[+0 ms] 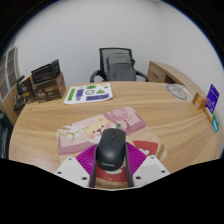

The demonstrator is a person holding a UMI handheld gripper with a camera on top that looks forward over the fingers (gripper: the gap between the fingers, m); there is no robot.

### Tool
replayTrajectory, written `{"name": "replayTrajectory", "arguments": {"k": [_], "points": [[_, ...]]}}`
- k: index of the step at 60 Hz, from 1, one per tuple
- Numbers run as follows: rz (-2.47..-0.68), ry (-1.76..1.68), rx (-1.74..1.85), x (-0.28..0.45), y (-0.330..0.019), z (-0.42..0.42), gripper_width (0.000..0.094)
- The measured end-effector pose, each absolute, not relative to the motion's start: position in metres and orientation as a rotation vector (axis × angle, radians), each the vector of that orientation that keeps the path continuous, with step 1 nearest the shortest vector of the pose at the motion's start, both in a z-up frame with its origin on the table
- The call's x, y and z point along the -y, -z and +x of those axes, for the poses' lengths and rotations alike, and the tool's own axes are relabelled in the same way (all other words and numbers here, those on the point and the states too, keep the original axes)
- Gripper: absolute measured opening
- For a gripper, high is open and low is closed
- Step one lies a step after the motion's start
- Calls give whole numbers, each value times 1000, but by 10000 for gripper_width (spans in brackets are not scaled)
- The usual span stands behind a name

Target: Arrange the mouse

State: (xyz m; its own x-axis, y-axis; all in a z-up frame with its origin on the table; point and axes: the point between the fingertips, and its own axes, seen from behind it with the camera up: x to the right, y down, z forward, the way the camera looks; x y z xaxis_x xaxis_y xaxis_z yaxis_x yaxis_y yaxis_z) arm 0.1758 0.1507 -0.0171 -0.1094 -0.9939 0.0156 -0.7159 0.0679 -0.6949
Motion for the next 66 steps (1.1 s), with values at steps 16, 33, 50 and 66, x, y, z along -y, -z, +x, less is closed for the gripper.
{"name": "replayTrajectory", "arguments": {"k": [16,33,50,66], "points": [[-1678,841,-1856,-146,-41,157,868],[-1655,869,-1773,-204,-175,38,867],[-1699,904,-1765,-249,-217,-115,867],[-1682,903,-1817,-267,-218,-192,864]]}}
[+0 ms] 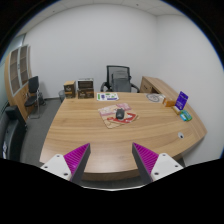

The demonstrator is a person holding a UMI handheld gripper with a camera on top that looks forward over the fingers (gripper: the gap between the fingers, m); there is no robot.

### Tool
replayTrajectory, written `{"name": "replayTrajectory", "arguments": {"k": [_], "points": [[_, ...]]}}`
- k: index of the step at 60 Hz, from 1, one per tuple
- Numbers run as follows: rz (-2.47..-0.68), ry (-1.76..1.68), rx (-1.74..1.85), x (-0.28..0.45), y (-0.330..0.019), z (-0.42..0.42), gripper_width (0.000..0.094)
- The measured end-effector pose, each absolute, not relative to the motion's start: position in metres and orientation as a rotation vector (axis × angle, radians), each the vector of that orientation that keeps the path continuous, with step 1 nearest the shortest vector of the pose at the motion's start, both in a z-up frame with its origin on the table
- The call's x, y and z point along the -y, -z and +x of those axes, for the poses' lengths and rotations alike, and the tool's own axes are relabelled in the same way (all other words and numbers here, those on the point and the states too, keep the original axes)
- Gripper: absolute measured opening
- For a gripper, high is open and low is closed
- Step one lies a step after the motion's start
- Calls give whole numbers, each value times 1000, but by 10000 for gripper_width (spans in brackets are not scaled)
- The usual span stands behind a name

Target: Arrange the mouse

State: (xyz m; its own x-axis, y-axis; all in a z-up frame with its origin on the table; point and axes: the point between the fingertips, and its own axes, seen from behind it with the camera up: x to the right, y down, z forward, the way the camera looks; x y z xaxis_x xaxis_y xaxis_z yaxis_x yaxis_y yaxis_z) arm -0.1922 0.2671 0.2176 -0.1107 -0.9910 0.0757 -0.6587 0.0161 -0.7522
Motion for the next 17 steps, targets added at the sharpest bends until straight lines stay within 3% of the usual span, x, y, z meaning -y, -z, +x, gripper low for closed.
{"name": "replayTrajectory", "arguments": {"k": [17], "points": [[-1696,918,-1786,-257,-222,-203,867]]}}
